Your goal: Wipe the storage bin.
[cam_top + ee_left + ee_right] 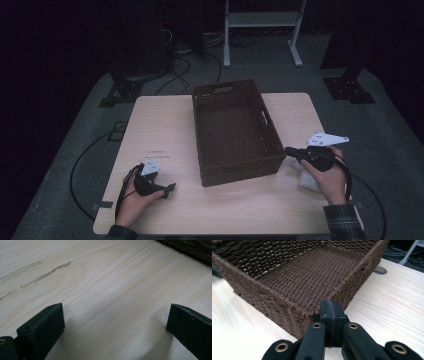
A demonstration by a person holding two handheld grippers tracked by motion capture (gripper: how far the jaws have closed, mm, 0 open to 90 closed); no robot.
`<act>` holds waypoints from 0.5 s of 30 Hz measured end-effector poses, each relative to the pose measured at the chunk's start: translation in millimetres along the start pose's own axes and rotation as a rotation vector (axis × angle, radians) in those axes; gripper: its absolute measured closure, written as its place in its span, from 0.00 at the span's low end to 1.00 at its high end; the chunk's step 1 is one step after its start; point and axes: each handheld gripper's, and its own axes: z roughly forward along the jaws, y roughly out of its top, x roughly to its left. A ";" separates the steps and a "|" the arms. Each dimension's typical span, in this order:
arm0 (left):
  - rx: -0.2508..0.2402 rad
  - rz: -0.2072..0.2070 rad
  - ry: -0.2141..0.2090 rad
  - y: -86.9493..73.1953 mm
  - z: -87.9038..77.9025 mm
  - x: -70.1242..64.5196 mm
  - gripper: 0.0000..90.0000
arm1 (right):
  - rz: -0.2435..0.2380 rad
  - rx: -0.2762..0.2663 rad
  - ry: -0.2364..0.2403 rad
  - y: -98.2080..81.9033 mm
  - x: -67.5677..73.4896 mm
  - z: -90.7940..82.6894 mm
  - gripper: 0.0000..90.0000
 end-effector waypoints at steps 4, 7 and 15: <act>0.000 0.000 0.001 0.2 0.2 0.0 0.01 | -0.018 0.000 0.017 1.7 6.1 1.6 1.00; 0.000 0.000 0.001 0.2 0.3 0.0 0.01 | -0.027 0.002 0.027 3.1 10.6 2.5 1.00; 0.000 0.004 0.002 0.4 0.3 0.3 0.01 | -0.055 0.009 0.048 7.7 21.2 5.5 1.00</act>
